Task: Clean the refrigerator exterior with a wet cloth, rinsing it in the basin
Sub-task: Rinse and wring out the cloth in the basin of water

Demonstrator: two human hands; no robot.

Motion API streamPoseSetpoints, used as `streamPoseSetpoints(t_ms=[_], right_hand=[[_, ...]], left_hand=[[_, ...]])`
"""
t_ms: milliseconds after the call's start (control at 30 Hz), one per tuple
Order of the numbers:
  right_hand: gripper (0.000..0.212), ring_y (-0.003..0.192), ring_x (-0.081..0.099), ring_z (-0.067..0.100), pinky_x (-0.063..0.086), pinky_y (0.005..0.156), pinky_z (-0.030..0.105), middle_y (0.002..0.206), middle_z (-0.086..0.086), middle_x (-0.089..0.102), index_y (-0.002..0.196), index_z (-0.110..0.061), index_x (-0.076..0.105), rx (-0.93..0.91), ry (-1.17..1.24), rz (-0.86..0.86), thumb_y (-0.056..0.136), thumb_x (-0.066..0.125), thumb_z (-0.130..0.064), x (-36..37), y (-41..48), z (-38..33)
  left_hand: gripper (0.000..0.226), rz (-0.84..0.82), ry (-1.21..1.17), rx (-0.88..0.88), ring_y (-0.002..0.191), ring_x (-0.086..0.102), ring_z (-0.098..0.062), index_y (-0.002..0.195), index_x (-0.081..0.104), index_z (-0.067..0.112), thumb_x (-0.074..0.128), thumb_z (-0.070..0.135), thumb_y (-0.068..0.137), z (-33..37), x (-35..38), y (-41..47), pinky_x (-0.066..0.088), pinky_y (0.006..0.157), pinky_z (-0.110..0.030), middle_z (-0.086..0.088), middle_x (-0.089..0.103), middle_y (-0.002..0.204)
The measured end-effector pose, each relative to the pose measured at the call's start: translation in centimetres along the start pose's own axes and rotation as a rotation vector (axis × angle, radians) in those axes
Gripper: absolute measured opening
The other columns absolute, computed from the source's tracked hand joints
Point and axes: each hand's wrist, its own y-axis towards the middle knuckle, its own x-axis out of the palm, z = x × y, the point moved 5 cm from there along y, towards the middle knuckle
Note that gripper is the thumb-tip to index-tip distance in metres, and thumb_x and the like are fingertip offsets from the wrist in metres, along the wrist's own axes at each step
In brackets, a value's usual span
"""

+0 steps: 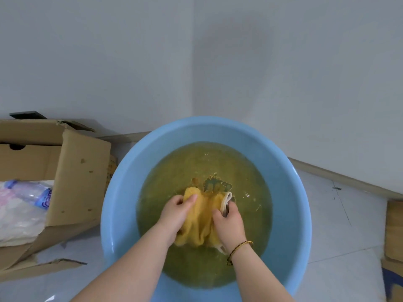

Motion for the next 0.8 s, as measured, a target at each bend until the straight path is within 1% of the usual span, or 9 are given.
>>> streamPoseSetpoints(t_ms=[100, 200, 300, 433, 500, 600, 700, 767, 800], right_hand=[[0.008, 0.076, 0.05, 0.017, 0.041, 0.064, 0.021, 0.079, -0.003, 0.054, 0.097, -0.011, 0.049, 0.014, -0.065, 0.009, 0.091, 0.047, -0.008, -0.1, 0.0, 0.7], [0.03, 0.092, 0.055, 0.022, 0.041, 0.076, 0.023, 0.109, 0.008, 0.059, 0.12, -0.004, 0.045, 0.096, -0.089, 0.066, 0.092, 0.05, -0.013, -0.4, 0.3, 1.6], [0.027, 0.082, 0.051, 0.022, 0.041, 0.072, 0.026, 0.092, 0.007, 0.057, 0.112, -0.001, 0.049, 0.194, -0.114, 0.083, 0.091, 0.052, -0.018, -0.6, 0.6, 2.6], [0.019, 0.07, 0.049, 0.02, 0.039, 0.062, 0.024, 0.071, 0.002, 0.051, 0.104, 0.0, 0.059, 0.231, 0.083, 0.131, 0.089, 0.05, -0.007, -0.5, 0.6, 2.6], [0.014, 0.064, 0.047, 0.016, 0.037, 0.055, 0.022, 0.067, -0.002, 0.052, 0.091, -0.011, 0.062, 0.149, 0.193, 0.184, 0.087, 0.051, -0.002, -0.6, 0.0, 1.6], [0.019, 0.076, 0.05, 0.012, 0.039, 0.069, 0.02, 0.08, -0.004, 0.056, 0.095, -0.017, 0.06, 0.003, 0.262, 0.204, 0.088, 0.053, -0.002, -0.4, -1.4, -0.2], [0.026, 0.093, 0.051, 0.011, 0.042, 0.088, 0.021, 0.099, -0.004, 0.053, 0.109, -0.01, 0.063, -0.236, 0.127, 0.204, 0.088, 0.051, 0.001, 0.3, -2.9, -1.6], [0.027, 0.098, 0.054, 0.018, 0.043, 0.09, 0.022, 0.1, -0.002, 0.055, 0.108, -0.008, 0.066, -0.435, 0.008, 0.238, 0.087, 0.049, -0.003, 1.1, -3.9, -2.4], [0.031, 0.096, 0.054, 0.02, 0.042, 0.087, 0.018, 0.101, 0.0, 0.059, 0.107, -0.009, 0.067, -0.521, -0.064, 0.245, 0.085, 0.045, -0.008, 1.4, -4.7, -2.9]], left_hand=[[0.045, 0.004, 0.058, -0.019, 0.112, 0.052, -0.029, 0.127, 0.048, 0.011, 0.051, 0.036, 0.09, -0.9, -0.9, 0.8, 0.042, 0.093, -0.038, -0.011, 0.055, 0.124], [0.038, 0.066, 0.098, -0.044, 0.107, 0.053, -0.028, 0.12, 0.053, 0.005, 0.048, 0.03, 0.092, -1.7, -1.8, 1.5, 0.042, 0.093, -0.038, -0.013, 0.057, 0.119], [0.04, 0.108, 0.034, -0.1, 0.116, 0.049, -0.033, 0.125, 0.05, 0.004, 0.05, 0.026, 0.091, -2.4, -2.3, 1.7, 0.038, 0.098, -0.041, -0.013, 0.055, 0.121], [0.034, 0.066, -0.164, -0.145, 0.112, 0.052, -0.035, 0.122, 0.052, 0.007, 0.053, 0.021, 0.091, -2.4, -1.8, 1.5, 0.039, 0.101, -0.047, -0.013, 0.058, 0.119], [0.036, 0.03, -0.204, -0.134, 0.109, 0.054, -0.034, 0.124, 0.052, 0.012, 0.051, 0.026, 0.091, -2.1, -1.2, 0.9, 0.04, 0.101, -0.049, -0.013, 0.059, 0.119], [0.034, -0.02, -0.248, -0.06, 0.109, 0.056, -0.03, 0.122, 0.055, 0.013, 0.048, 0.029, 0.093, -1.2, 0.0, -0.3, 0.041, 0.1, -0.047, -0.011, 0.061, 0.119], [0.039, -0.133, -0.258, 0.048, 0.109, 0.057, -0.024, 0.116, 0.058, 0.014, 0.048, 0.041, 0.09, 0.2, 1.5, -2.0, 0.042, 0.1, -0.044, -0.008, 0.062, 0.117], [0.047, -0.162, -0.265, 0.08, 0.108, 0.057, -0.022, 0.118, 0.053, 0.013, 0.055, 0.044, 0.084, 0.8, 2.0, -2.9, 0.044, 0.097, -0.041, -0.007, 0.061, 0.115], [0.048, -0.151, -0.301, 0.088, 0.106, 0.058, -0.023, 0.118, 0.051, 0.011, 0.06, 0.04, 0.081, 1.0, 2.1, -3.1, 0.046, 0.094, -0.04, -0.008, 0.061, 0.114]])
